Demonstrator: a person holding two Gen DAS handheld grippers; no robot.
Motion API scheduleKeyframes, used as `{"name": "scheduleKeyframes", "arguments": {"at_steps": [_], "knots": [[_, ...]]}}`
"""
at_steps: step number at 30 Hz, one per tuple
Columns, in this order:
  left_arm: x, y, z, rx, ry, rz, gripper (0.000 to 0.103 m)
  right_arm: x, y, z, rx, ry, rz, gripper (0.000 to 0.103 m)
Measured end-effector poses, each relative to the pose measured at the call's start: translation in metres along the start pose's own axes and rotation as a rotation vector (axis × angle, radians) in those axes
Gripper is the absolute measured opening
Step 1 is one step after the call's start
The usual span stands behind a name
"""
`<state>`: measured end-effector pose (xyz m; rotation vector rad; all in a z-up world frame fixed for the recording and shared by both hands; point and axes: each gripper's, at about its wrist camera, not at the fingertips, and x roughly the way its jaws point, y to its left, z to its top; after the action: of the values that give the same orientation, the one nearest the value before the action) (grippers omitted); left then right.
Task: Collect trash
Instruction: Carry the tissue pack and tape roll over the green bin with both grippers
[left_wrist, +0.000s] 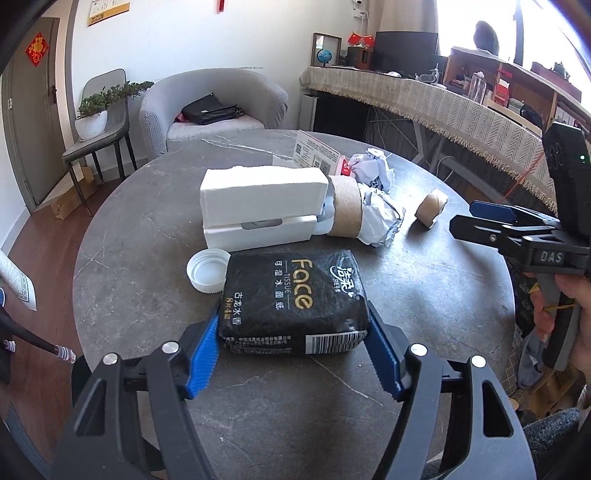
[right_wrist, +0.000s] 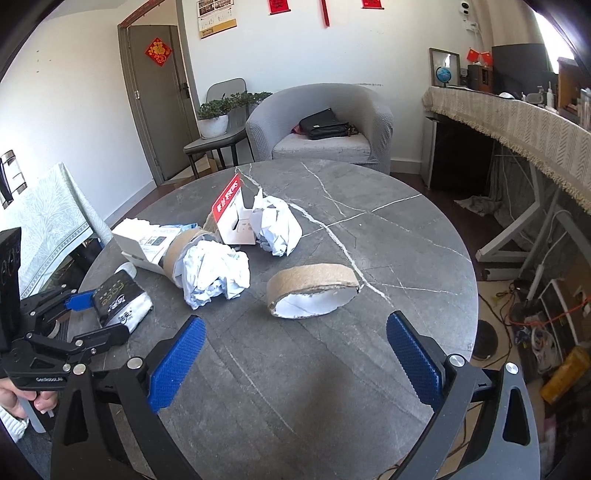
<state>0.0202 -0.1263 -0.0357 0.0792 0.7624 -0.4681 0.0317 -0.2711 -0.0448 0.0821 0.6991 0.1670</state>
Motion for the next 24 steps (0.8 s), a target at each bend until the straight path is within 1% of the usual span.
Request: {"name": "scheduleKeyframes", "arguments": {"at_steps": [2,3,8,10,13,16,18,21,24], "knots": [[-0.004,0.001,0.0,-0.009,-0.008,-0.011,0.073,0.005,-0.001,0.002,-0.017,0.012,-0.023,0.088],[-0.007,0.001,0.0,-0.009,-0.016,-0.016,0.073,0.008,-0.001,0.003,-0.018,0.015,-0.025,0.087],[-0.019,0.008,0.0,-0.02,-0.049,-0.038,0.073,0.019,0.0,0.008,-0.033,0.032,-0.035,0.086],[-0.022,0.012,-0.001,-0.026,-0.056,-0.041,0.073,0.022,0.001,0.01,-0.028,0.034,-0.029,0.081],[-0.027,0.019,-0.001,-0.035,-0.065,-0.039,0.073,0.027,0.005,0.013,-0.055,0.046,-0.062,0.075],[-0.032,0.026,-0.002,-0.043,-0.074,-0.042,0.073,0.033,0.008,0.015,-0.06,0.058,-0.071,0.07],[-0.035,0.032,-0.002,-0.05,-0.077,-0.037,0.073,0.035,0.01,0.015,-0.074,0.068,-0.086,0.064],[-0.04,0.044,-0.002,-0.071,-0.085,-0.022,0.073,0.034,0.012,0.017,-0.072,0.069,-0.11,0.063],[-0.048,0.058,-0.003,-0.099,-0.098,-0.002,0.073,0.023,0.014,0.022,-0.049,0.041,-0.118,0.063]]}}
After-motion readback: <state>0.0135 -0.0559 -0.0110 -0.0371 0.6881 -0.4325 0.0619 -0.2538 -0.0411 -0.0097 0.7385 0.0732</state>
